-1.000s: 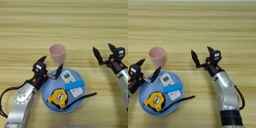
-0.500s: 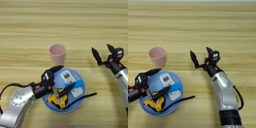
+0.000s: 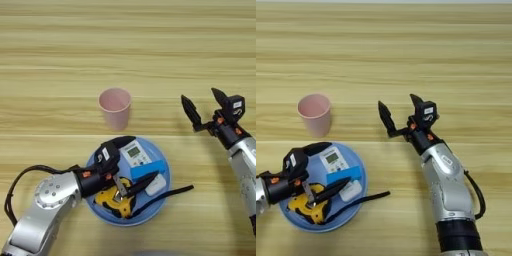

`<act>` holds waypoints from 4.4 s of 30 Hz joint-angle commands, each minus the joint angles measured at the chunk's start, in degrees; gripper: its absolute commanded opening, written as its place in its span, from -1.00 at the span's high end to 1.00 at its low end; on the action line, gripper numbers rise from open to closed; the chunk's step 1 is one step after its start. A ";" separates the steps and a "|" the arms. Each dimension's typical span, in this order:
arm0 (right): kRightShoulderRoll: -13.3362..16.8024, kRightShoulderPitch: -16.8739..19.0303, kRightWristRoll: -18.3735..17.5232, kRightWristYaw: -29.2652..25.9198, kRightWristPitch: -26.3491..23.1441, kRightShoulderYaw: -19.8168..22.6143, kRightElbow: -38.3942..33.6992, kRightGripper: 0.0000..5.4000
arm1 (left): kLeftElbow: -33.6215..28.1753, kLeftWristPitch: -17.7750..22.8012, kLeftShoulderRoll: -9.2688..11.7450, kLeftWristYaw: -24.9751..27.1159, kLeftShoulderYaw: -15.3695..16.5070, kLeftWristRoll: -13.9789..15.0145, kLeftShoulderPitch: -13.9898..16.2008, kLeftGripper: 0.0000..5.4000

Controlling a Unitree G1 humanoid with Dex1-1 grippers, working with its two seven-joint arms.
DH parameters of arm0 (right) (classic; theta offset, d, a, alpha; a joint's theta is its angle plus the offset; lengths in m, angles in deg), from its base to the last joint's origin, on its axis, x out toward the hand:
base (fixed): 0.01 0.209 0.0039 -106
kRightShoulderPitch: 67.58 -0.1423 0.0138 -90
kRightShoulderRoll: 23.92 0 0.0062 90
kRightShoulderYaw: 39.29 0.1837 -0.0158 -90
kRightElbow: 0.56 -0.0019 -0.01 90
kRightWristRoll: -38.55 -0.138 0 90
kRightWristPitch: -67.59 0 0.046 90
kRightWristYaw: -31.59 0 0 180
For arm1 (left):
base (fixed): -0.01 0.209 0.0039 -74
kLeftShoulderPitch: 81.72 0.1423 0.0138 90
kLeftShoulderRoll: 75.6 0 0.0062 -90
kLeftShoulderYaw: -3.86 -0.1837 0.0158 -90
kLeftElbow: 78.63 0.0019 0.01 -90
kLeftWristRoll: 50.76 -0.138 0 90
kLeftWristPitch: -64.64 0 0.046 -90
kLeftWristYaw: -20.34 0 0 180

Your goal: Move the objects on the table

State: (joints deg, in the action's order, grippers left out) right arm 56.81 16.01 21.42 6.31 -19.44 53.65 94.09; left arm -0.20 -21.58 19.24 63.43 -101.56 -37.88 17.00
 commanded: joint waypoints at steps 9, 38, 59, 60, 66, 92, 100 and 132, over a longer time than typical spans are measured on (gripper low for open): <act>-0.45 -0.29 0.76 0.78 0.03 -0.95 -0.76 -1.00 | 0.44 7.64 1.93 -0.08 -3.61 -3.98 -4.47 -0.98; -0.48 0.72 0.71 1.57 -0.38 -2.10 -2.49 -1.00 | 5.62 12.17 3.39 -0.05 -5.91 -8.25 -8.98 -0.65; -0.98 0.17 0.19 1.84 -0.76 -2.08 -2.66 -1.00 | 4.05 12.62 7.91 5.89 -10.87 -12.76 -12.75 0.07; -1.04 0.15 0.18 1.88 -0.78 -2.10 -2.71 -1.00 | 4.07 12.84 8.04 6.17 -11.10 -12.86 -13.09 0.11; -1.42 0.03 0.22 2.28 -0.77 -2.36 -3.06 -1.00 | 4.28 13.84 8.53 7.65 -11.38 -12.94 -14.99 0.29; -1.53 -0.29 0.35 2.49 -0.61 -2.49 -2.54 -1.00 | -2.73 16.30 8.88 6.87 -3.66 -8.50 -14.70 0.50; -1.39 -0.50 0.27 2.30 -0.58 -2.34 -2.08 -1.00 | -4.72 15.94 10.67 6.42 -0.07 -6.77 -12.19 0.50; 0.41 5.72 -23.00 -11.40 -26.56 -6.75 -17.00 -1.00 | -9.58 16.04 11.51 4.71 4.16 -3.75 -10.28 0.50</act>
State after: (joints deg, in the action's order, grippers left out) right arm 57.99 22.00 0.01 -6.19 -43.63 46.99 77.84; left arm -8.99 -5.63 30.12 68.32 -97.07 -41.45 7.35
